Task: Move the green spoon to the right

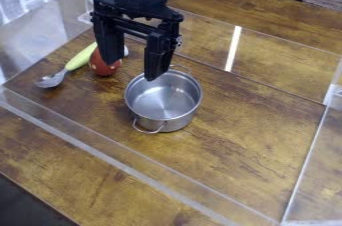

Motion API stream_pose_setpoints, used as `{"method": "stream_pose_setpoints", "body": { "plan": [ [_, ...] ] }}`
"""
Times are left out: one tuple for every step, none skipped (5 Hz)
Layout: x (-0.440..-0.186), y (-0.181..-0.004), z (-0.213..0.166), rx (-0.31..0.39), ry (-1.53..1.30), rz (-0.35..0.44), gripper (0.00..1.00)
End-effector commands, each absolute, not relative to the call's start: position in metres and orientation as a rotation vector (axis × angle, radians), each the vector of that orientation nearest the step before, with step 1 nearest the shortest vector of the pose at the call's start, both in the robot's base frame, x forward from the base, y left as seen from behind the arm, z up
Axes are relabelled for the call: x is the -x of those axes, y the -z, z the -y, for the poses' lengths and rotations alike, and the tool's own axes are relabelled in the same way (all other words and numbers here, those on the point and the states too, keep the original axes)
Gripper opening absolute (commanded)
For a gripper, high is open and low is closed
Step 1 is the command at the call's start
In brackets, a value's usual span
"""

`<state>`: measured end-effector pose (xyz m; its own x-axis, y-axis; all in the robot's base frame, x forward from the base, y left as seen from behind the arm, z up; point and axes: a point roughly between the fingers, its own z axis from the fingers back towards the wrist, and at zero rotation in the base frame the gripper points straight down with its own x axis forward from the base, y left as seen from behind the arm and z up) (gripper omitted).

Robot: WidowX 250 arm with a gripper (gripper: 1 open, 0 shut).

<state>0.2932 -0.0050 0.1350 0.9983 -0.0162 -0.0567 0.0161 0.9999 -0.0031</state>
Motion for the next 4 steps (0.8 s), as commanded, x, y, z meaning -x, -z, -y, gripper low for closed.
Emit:
{"method": "stream_pose_setpoints", "body": {
  "plan": [
    [-0.289,-0.134,0.001,0.004,-0.007,-0.089,1.00],
    [-0.287,-0.103,-0.003,0.006,-0.052,-0.123,1.00],
    [-0.297,-0.093,-0.038,-0.018,-0.128,-0.044,1.00],
    [-0.305,-0.078,-0.083,-0.032,-0.186,0.009,1.00]
  ]
}}
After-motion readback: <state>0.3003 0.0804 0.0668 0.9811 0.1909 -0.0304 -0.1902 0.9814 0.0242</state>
